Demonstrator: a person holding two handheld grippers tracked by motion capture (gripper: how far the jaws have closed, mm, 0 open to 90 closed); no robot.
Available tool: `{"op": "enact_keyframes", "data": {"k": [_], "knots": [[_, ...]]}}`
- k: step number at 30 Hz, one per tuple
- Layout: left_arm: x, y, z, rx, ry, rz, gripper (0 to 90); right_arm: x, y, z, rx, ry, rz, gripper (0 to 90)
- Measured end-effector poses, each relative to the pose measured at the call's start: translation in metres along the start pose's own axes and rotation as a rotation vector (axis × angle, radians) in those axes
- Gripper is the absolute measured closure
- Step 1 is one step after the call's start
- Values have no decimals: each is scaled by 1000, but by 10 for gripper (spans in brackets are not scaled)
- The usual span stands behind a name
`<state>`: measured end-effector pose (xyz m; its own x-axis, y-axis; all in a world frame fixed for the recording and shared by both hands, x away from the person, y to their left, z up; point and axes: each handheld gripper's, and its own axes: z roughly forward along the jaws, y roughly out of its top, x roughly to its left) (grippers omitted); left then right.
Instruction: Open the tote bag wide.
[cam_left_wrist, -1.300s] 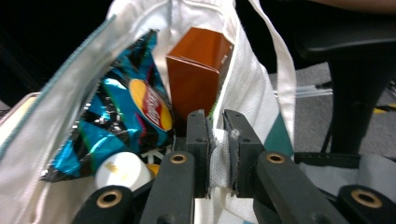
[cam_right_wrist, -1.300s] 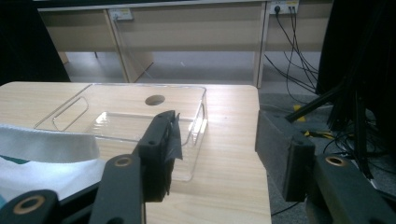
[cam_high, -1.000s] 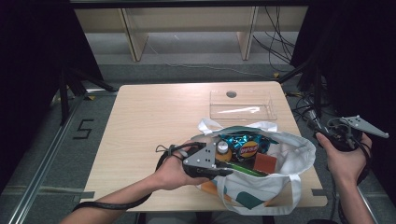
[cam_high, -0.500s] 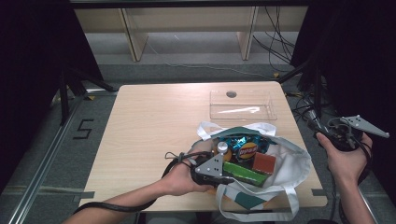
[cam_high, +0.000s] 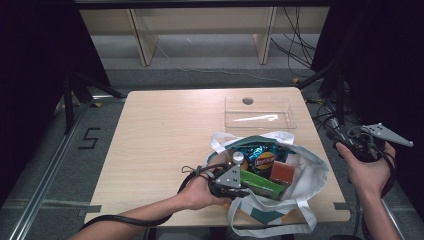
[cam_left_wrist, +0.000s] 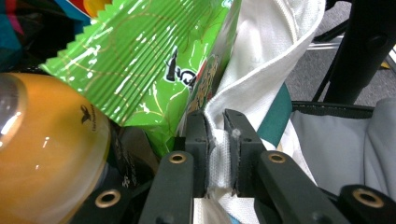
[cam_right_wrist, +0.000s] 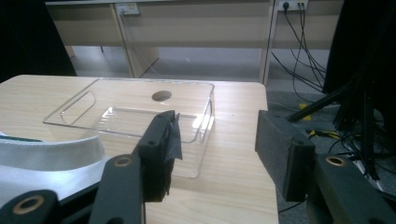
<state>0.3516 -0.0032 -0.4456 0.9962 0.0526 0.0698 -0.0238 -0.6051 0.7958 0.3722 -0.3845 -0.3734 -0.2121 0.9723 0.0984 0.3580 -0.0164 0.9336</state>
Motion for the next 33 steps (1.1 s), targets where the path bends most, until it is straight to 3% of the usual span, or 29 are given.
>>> {"op": "enact_keyframes", "data": {"k": [5, 8, 10, 11, 12, 14, 17, 18, 22, 25, 27, 33], "knots": [[-4, 5, -12, -11, -1, -4, 715, 2, 3, -2, -7, 19, -23, 489], [-6, 7, -25, -42, 3, -22, 606, 4, 8, -7, -18, 44, -42, 497], [-6, 9, -36, -70, 11, -43, 548, 9, 13, -12, -12, 69, -30, 512], [-4, 10, -47, -98, 20, -74, 530, 10, 14, -12, -24, 71, -40, 520], [-4, 10, -47, -98, 20, -74, 528, 10, 14, -12, -24, 71, -40, 520], [-2, 11, -62, -129, 36, -74, 523, 14, 16, -15, -10, 106, -27, 529], [4, 16, -88, -190, 89, -92, 510, 21, 20, -20, -17, 136, -61, 543], [4, 16, -88, -190, 89, -92, 508, 21, 20, -20, -17, 136, -61, 543], [19, 18, -112, -239, 209, -95, 507, 29, 22, -24, -20, 192, -86, 558], [31, 16, -122, -231, 308, -87, 490, 35, 23, -28, 1, 226, -108, 563], [39, 11, -124, -208, 338, -86, 484, 42, 23, -33, 10, 249, -124, 568], [43, 4, -115, -147, 309, -56, 537, 53, 22, -40, 23, 317, -159, 573]]}}
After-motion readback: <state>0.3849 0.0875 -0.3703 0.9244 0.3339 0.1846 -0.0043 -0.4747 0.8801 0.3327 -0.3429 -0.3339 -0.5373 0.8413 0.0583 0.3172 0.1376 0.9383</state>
